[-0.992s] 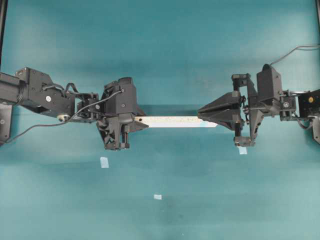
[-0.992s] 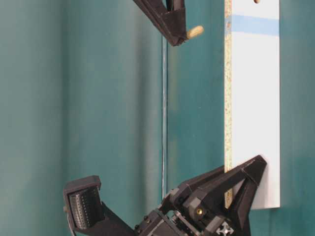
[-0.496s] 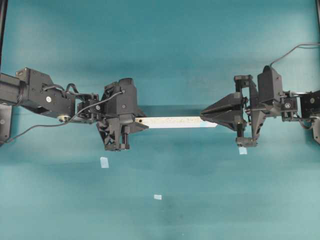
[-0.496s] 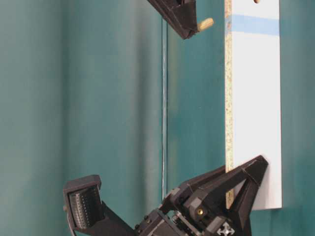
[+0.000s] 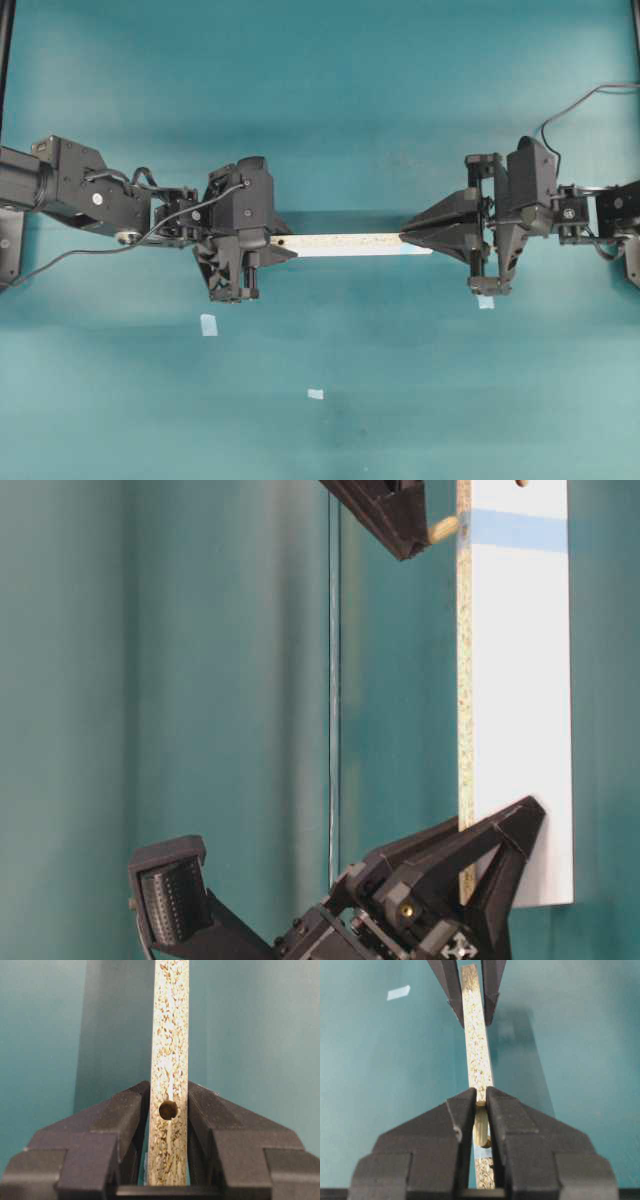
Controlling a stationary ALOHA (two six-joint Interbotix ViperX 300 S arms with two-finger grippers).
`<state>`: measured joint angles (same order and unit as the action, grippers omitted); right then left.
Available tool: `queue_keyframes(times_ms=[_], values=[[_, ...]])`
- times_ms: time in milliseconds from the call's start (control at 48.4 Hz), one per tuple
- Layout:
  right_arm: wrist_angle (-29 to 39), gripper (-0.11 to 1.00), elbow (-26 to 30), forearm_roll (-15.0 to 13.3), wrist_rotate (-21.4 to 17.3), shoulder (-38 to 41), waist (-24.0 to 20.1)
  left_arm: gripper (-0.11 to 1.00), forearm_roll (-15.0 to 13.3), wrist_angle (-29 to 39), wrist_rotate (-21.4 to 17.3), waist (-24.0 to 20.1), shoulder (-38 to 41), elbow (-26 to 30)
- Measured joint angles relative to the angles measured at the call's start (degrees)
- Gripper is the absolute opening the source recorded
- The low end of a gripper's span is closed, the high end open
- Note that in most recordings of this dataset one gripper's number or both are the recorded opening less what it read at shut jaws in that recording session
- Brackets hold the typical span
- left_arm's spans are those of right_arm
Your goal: Insert the rod into the hole on the wooden board.
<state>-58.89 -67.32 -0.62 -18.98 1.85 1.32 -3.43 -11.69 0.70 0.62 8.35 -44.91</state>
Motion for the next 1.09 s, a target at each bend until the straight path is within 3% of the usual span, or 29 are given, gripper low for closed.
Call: queue_keyframes(times_ms=[351,1095], values=[[0.0,0.11,0.62,2.02,2.02,0.0,0.0,0.33,0.0,0.26,0.0,0.09,0.0,0.0],[0.0,0.11,0.97,2.02,2.02,1.49,-0.09,0.33,0.0,0.44,0.0,0.09,0.0,0.09]])
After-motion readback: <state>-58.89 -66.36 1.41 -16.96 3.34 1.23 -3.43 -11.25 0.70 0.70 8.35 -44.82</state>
